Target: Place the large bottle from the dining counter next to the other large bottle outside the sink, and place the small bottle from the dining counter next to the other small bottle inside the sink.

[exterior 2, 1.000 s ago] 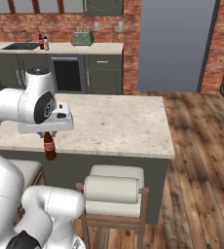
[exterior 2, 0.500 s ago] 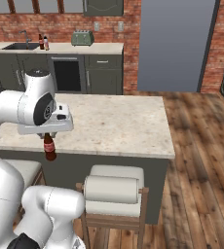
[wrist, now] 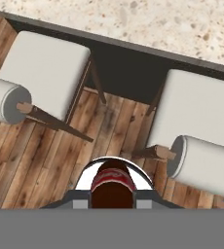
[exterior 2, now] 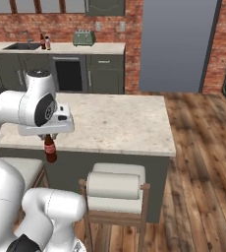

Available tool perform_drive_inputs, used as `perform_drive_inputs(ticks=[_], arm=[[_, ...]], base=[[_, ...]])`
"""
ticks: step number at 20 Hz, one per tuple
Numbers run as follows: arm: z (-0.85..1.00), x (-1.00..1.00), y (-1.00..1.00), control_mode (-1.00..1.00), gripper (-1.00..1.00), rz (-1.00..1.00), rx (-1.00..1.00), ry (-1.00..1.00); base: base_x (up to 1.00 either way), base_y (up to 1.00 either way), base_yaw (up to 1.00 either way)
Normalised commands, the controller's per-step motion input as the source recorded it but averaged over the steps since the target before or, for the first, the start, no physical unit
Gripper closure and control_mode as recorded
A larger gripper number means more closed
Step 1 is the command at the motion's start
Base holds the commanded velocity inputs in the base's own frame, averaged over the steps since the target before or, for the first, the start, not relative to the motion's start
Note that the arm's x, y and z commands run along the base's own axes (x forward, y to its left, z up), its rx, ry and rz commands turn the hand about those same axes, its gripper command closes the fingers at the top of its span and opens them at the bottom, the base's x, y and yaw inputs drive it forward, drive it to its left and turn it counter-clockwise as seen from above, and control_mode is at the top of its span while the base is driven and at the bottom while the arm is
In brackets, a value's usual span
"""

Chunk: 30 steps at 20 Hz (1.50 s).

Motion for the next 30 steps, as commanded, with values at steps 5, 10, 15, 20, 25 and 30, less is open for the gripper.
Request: perform_drive_inputs(ticks=[5, 10, 15, 20, 25, 30], arm=[[0.0, 0.0, 0.0, 1.0, 1.0, 0.0, 0.0, 0.0], [0.0, 0.0, 0.0, 1.0, 1.0, 0.0, 0.0, 0.0], [0.0, 0.0, 0.0, 1.0, 1.0, 0.0, 0.0, 0.0], [0.0, 0.0, 0.0, 1.0, 1.0, 0.0, 0.0, 0.0], [0.0, 0.0, 0.0, 1.0, 1.0, 0.0, 0.0, 0.0], [0.0, 0.0, 0.0, 1.0, 1.0, 0.0, 0.0, 0.0]], base=[[-1.0, 0.14, 0.0], [-1.0, 0.54, 0.0], [-1.0, 0.99, -0.07], [-0.92, 1.0, -0.11], [-0.63, 1.0, -0.1], [-0.02, 1.0, -0.06]])
